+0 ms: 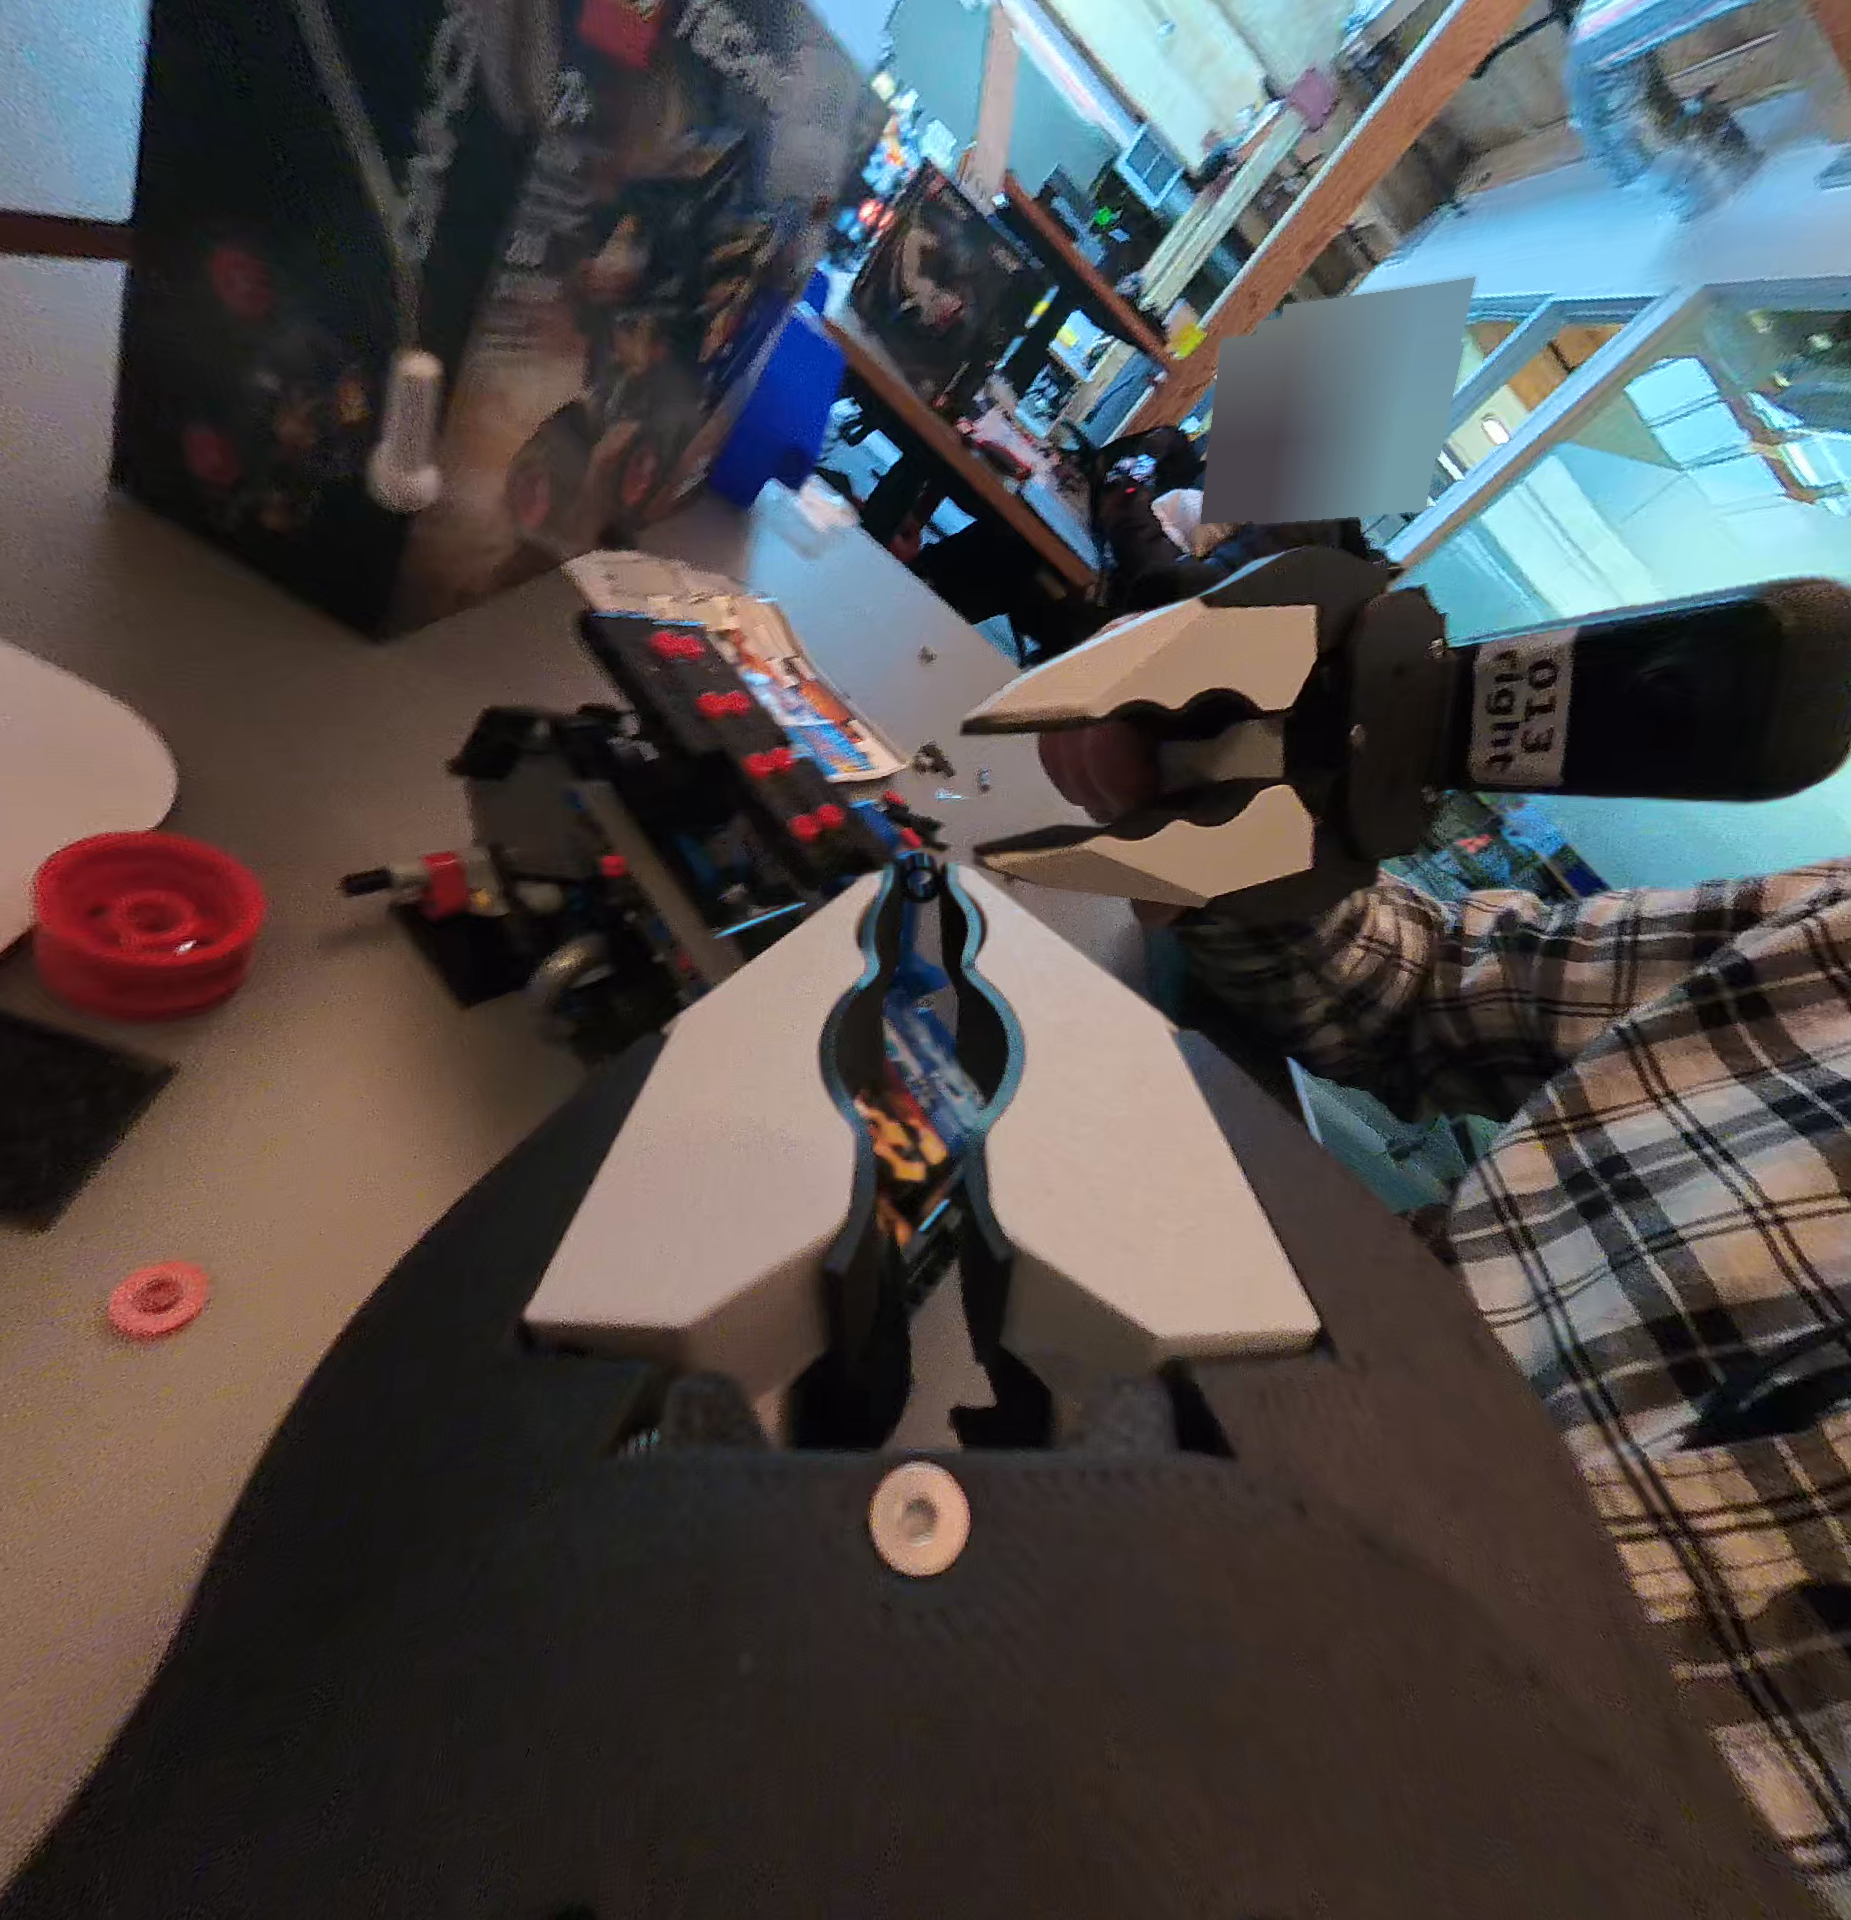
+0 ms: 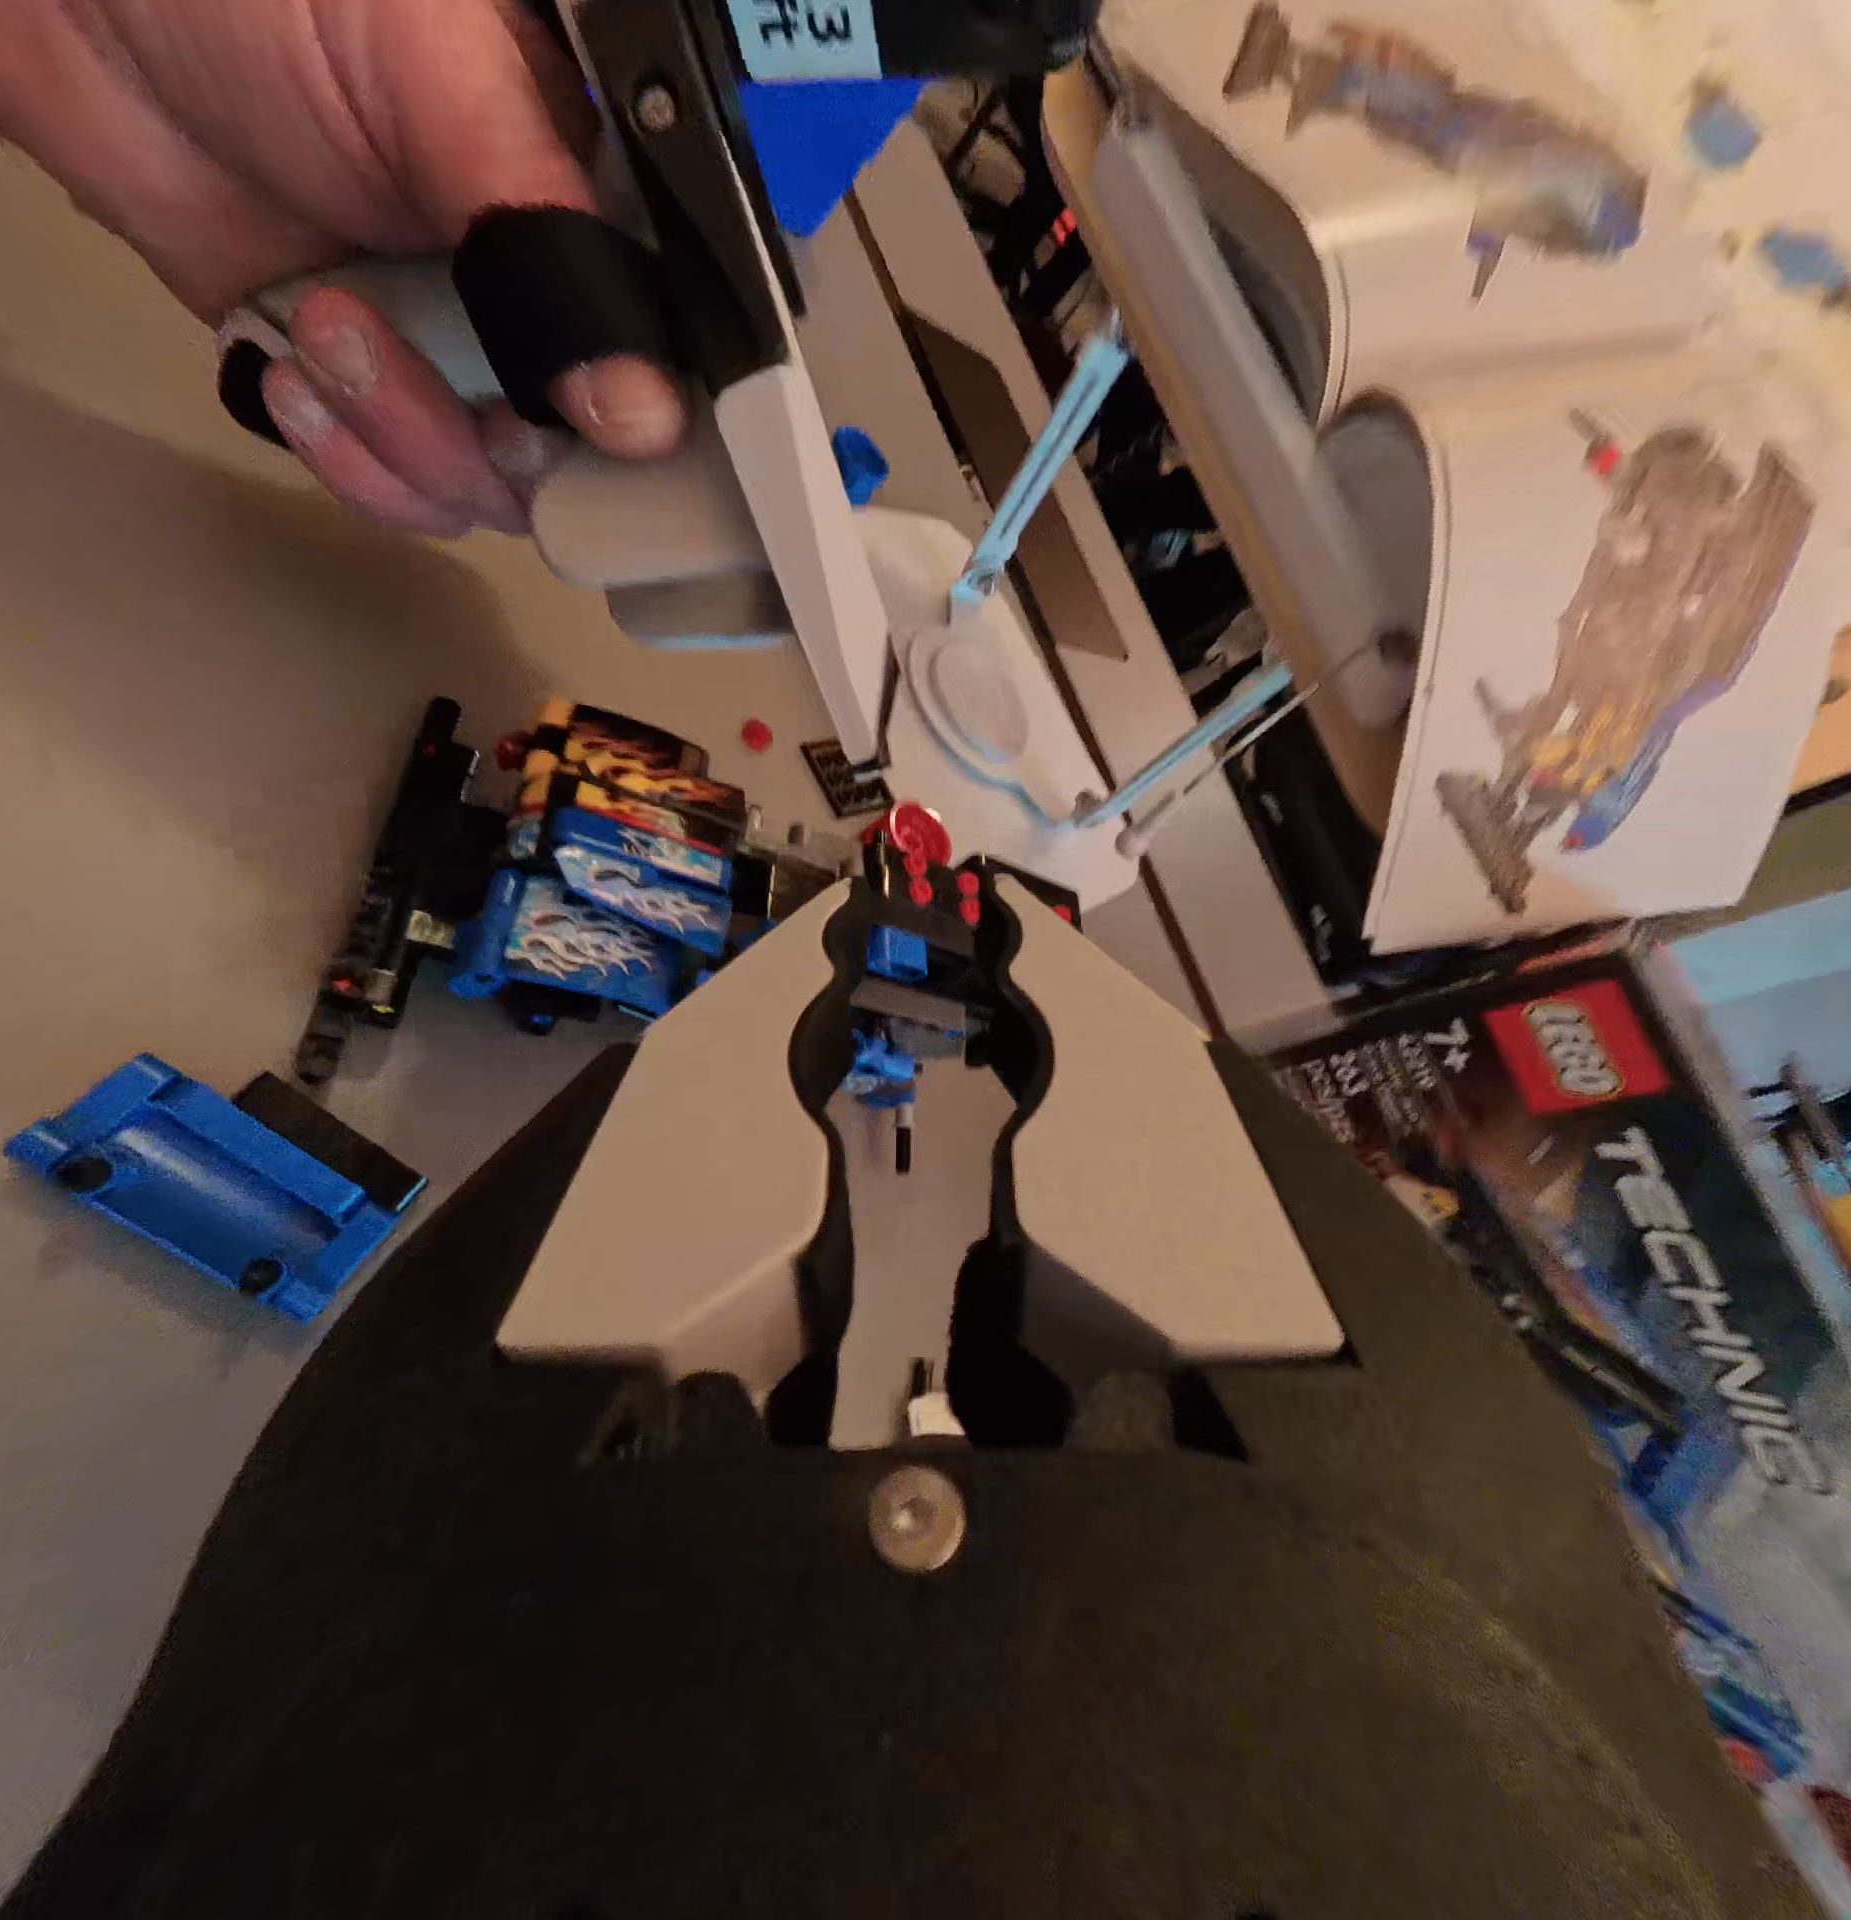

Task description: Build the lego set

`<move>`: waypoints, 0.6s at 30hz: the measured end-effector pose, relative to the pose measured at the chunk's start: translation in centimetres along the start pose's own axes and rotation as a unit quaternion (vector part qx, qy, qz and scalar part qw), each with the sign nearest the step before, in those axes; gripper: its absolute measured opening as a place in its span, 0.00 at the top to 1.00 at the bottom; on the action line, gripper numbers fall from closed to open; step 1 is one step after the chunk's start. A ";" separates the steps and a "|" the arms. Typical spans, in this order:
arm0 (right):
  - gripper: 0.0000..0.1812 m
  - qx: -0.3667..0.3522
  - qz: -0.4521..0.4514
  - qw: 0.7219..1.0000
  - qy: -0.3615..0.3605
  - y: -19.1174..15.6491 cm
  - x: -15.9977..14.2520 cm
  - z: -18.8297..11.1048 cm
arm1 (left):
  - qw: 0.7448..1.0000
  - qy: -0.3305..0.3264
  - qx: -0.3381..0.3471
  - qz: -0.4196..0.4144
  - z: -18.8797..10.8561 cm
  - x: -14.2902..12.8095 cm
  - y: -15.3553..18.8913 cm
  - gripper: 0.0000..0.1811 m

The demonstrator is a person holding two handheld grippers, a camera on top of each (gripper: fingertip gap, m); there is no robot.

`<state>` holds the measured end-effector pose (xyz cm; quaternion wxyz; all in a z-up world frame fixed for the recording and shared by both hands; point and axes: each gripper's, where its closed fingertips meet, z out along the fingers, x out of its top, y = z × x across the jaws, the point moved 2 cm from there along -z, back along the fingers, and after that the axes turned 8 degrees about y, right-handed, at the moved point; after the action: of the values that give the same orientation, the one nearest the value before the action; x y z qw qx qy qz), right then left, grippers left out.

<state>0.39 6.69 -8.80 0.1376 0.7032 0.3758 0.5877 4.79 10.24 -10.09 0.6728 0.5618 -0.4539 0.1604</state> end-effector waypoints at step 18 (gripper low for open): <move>0.86 0.104 0.224 0.968 0.036 -0.5 -3.0 1.1 | 0.994 -0.053 -0.044 -0.081 1.4 -1.0 -1.9 0.97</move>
<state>1.12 5.23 -11.62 -0.0854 0.7581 0.2725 0.5863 5.04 8.69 -12.11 0.6822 0.5748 -0.4486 0.0551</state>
